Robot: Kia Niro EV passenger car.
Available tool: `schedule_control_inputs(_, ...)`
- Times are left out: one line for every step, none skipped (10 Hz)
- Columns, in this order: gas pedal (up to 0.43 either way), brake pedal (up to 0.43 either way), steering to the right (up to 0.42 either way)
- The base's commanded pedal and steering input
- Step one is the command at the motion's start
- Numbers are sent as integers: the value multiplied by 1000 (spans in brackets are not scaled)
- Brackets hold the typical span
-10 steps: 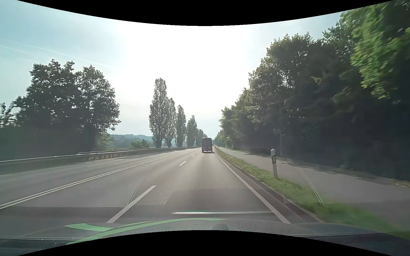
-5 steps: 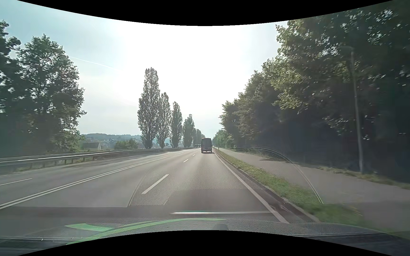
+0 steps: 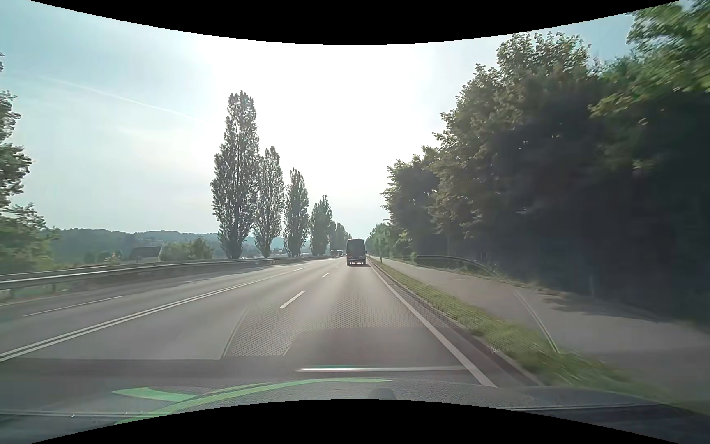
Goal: Follow the waypoints while adhering to traffic rules and regulations
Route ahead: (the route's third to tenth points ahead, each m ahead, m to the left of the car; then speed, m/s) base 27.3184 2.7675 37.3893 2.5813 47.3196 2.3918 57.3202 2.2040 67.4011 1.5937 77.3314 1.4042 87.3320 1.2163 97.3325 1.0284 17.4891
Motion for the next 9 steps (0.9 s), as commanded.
schedule_control_inputs(79, 0, 4)
schedule_control_inputs(79, 0, 4)
schedule_control_inputs(79, 0, 4)
schedule_control_inputs(79, 0, 4)
schedule_control_inputs(79, 0, 4)
schedule_control_inputs(79, 0, 4)
schedule_control_inputs(79, 0, 4)
schedule_control_inputs(79, 0, 4)
schedule_control_inputs(79, 0, 4)
